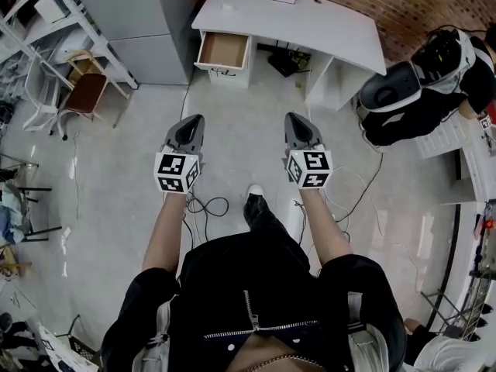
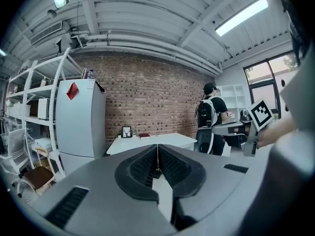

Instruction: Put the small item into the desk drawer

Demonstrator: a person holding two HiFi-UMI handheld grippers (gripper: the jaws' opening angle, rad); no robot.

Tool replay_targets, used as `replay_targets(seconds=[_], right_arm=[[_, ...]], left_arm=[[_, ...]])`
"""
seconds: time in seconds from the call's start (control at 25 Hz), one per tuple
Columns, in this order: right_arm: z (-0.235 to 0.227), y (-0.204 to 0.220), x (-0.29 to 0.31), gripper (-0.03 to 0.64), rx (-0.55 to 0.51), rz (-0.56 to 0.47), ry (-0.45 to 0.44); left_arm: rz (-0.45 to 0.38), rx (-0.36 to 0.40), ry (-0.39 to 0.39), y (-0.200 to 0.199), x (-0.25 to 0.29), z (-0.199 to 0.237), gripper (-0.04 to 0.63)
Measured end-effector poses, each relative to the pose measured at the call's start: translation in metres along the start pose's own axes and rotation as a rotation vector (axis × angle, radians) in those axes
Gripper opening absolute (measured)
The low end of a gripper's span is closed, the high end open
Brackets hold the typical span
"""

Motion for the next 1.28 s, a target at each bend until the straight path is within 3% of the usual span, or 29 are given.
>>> replay_targets(seconds=[0.52,0.96,1.28], right_arm=[[-0.114,-0.064,0.140,0.006,-0.012,0.002,-0.102],[-0.128,-0.065,0.219,0.005,-0.014,0.024,-0.150],[-0.133,-0.069,0.308,0.005,-0.025,0.047,-0.146]], left_arm=[[0.013,-0.029,-0.097,-0.030,0.145,0.027,0.021],[0.023,-0.047,-0.145,-0.018,0.197,0.072,0.021],[0.013,-0.071,-0.120,-0.001,0.263,0.135,0.021]])
Point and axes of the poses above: the fingertips, and each gripper's own axes: x forward along the fingers, z to its left, y out of its underside, the point moved 10 cm from there along -x, backward along the fingers, and after that the axes turned 11 degrees about x, right-handed, at the moved point
